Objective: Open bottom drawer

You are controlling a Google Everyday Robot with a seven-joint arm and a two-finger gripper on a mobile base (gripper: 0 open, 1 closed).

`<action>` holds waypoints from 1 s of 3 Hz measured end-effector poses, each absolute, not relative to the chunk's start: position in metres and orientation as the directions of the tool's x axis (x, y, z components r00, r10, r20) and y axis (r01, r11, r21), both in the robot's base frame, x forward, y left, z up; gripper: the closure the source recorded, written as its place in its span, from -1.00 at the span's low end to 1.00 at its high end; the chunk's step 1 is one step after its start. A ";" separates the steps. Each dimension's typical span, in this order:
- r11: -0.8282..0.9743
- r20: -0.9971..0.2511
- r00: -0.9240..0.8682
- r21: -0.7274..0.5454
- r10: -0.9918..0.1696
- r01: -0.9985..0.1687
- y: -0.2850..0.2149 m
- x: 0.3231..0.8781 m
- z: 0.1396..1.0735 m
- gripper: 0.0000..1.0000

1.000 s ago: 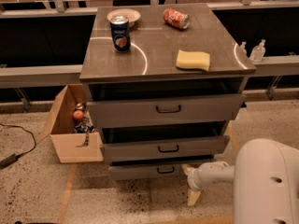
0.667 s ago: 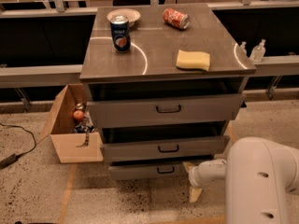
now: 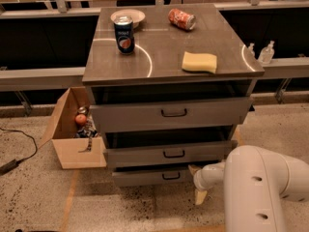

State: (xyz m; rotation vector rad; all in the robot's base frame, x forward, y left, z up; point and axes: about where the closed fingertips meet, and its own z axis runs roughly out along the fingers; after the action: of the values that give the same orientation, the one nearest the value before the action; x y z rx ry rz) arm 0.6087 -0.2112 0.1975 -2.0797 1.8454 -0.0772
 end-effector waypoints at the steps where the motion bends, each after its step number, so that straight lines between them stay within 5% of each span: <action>1: -0.089 -0.193 0.161 -0.334 -0.968 -0.938 -0.208 0.627 0.192 -1.00; 3: -0.108 -0.164 0.181 -0.377 -0.970 -0.920 -0.210 0.659 0.184 -1.00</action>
Offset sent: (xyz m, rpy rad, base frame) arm 0.0613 -0.0021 -0.0071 -0.0189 -0.1180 0.0189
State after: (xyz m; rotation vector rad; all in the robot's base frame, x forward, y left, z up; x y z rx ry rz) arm 0.6589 -0.2105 0.1835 -2.0724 1.7792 -0.1736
